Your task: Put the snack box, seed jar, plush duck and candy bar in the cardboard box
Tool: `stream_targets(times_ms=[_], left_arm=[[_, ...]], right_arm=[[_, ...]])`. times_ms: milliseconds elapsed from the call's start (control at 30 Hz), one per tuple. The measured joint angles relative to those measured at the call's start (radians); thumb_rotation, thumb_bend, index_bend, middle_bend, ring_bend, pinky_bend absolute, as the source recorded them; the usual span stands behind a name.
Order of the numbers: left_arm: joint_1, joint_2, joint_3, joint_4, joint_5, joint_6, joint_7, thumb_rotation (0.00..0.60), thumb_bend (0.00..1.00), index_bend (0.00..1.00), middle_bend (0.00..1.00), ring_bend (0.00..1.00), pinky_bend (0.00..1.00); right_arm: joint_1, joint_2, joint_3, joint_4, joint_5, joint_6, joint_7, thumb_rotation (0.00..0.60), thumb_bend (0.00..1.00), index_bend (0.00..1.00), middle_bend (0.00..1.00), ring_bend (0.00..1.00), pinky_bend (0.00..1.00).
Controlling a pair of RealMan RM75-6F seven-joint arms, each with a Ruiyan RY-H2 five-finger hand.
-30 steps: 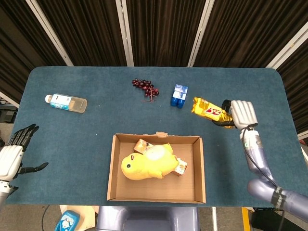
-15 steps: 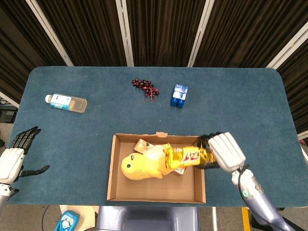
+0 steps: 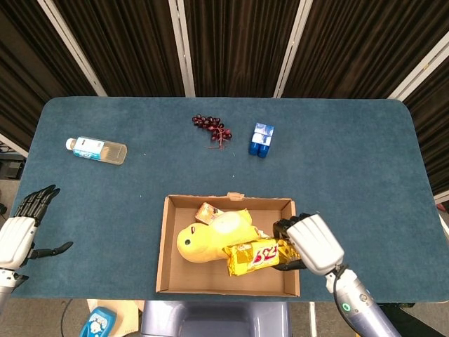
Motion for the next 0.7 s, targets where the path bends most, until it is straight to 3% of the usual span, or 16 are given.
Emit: stream_targets(times_ms=[100, 267, 400, 700], left_arm=[[0.000, 0.001, -0.001, 0.001, 0.000, 0.001, -0.003, 0.600, 0.06, 0.01, 0.00, 0.00, 0.00], [0.000, 0.004, -0.002, 0.005, -0.003, -0.001, -0.013, 0.600, 0.06, 0.01, 0.00, 0.00, 0.00], [-0.001, 0.005, -0.002, 0.005, 0.000, -0.001, -0.015, 0.600, 0.06, 0.01, 0.00, 0.00, 0.00], [0.000, 0.005, -0.002, 0.005, 0.002, 0.001, -0.016, 0.600, 0.06, 0.01, 0.00, 0.00, 0.00]], right_arm=[[0.012, -0.027, 0.006, -0.015, 0.031, -0.008, -0.056, 0.600, 0.14, 0.67, 0.61, 0.58, 0.63], [0.025, -0.063, -0.003, -0.031, 0.086, -0.025, -0.136, 0.600, 0.12, 0.41, 0.35, 0.32, 0.37], [0.036, -0.083, -0.012, -0.038, 0.111, -0.036, -0.173, 0.600, 0.11, 0.24, 0.19, 0.17, 0.22], [0.039, -0.095, -0.011, -0.054, 0.132, -0.012, -0.195, 0.600, 0.09, 0.11, 0.02, 0.01, 0.11]])
